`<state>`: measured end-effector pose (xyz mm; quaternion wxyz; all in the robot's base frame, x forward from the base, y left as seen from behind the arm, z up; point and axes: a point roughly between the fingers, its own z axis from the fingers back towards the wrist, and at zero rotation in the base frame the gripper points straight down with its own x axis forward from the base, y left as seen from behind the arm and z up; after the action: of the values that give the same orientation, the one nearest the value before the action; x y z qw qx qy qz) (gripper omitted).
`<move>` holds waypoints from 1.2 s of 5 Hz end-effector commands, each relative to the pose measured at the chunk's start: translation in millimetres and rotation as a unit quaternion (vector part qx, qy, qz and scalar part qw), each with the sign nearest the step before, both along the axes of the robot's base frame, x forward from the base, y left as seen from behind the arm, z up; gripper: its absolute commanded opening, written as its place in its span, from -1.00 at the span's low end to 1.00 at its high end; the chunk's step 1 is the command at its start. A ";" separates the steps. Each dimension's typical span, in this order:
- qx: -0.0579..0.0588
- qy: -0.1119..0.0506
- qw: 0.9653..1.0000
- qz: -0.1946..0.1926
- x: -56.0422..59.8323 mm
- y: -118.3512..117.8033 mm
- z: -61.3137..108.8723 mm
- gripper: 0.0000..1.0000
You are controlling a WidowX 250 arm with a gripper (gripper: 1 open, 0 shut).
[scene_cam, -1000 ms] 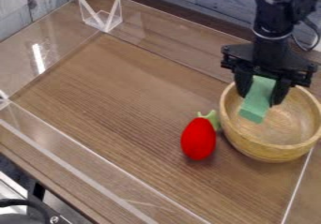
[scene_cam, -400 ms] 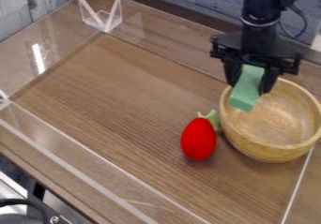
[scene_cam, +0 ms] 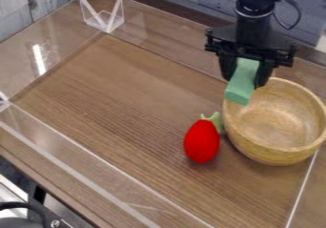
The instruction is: Remove the green block from the brown bowl and put it on the table
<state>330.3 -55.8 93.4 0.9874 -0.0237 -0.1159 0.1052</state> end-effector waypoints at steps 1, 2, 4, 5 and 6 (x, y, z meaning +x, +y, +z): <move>-0.004 -0.046 0.999 0.008 10.8 5.7 29.9 -1.00; -0.002 -0.046 0.999 0.014 12.2 9.7 30.4 -1.00; 0.004 -0.047 0.999 0.025 14.5 16.4 30.8 -1.00; 0.007 -0.047 0.998 0.030 14.8 18.9 30.7 -1.00; 0.014 -0.044 0.998 0.044 9.8 35.3 28.9 -1.00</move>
<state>336.2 -21.6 96.5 0.9815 -0.0023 -0.1227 0.1469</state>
